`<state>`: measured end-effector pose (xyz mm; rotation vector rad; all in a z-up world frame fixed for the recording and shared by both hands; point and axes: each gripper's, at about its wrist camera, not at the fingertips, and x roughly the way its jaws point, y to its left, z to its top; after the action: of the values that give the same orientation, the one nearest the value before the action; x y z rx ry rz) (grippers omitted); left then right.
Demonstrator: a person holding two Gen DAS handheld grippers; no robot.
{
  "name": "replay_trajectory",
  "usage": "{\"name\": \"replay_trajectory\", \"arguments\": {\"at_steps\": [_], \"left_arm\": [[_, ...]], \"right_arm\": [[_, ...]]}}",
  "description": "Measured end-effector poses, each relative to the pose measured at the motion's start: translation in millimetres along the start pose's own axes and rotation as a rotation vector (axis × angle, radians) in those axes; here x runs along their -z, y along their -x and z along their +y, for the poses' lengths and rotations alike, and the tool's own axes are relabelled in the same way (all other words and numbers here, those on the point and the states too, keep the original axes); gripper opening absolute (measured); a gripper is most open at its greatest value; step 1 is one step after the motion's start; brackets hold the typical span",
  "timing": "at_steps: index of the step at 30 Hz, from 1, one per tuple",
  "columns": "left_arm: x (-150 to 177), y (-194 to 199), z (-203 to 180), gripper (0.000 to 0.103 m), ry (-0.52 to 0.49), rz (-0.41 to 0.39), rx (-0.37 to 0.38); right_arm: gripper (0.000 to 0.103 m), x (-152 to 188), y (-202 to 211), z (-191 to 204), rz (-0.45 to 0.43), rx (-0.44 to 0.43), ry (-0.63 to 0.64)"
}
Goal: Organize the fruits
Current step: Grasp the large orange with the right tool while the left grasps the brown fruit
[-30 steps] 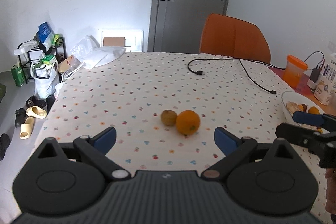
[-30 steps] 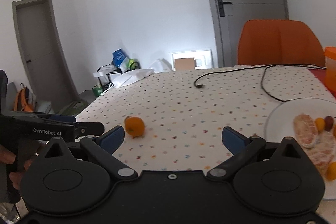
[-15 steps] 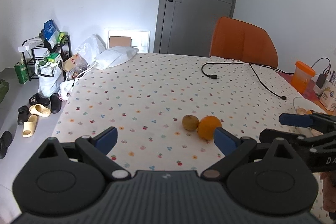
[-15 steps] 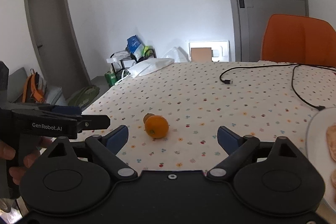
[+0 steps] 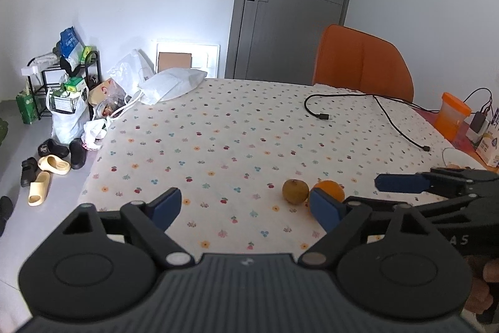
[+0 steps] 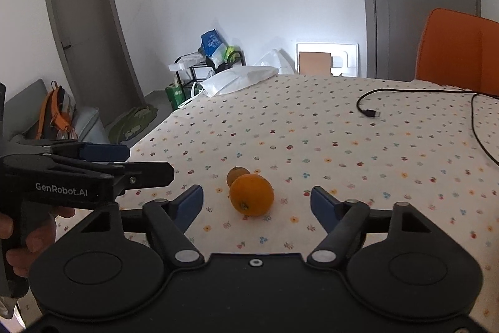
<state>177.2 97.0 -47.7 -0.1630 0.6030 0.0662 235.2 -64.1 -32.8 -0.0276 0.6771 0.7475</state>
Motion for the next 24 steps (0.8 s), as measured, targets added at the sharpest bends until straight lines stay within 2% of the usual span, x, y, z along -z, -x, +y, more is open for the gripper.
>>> {"name": "replay_trajectory", "arguments": {"at_steps": [4, 12, 17, 24], "left_arm": [[-1, -5, 4, 0.087, -0.004, 0.006, -0.005], [-1, -12, 15, 0.082, 0.005, 0.024, -0.003], [-1, -16, 17, 0.08, 0.003, 0.03, 0.001], [-2, -25, 8, 0.076, -0.015, 0.043, 0.019]], "right_arm": [[0.069, -2, -12, 1, 0.016, 0.0, 0.005], [0.056, -1, -29, 3, 0.05, -0.029, 0.012], [0.038, 1, -39, 0, 0.067, -0.034, 0.002], [0.037, 2, -29, -7, 0.049, -0.037, -0.012]]}}
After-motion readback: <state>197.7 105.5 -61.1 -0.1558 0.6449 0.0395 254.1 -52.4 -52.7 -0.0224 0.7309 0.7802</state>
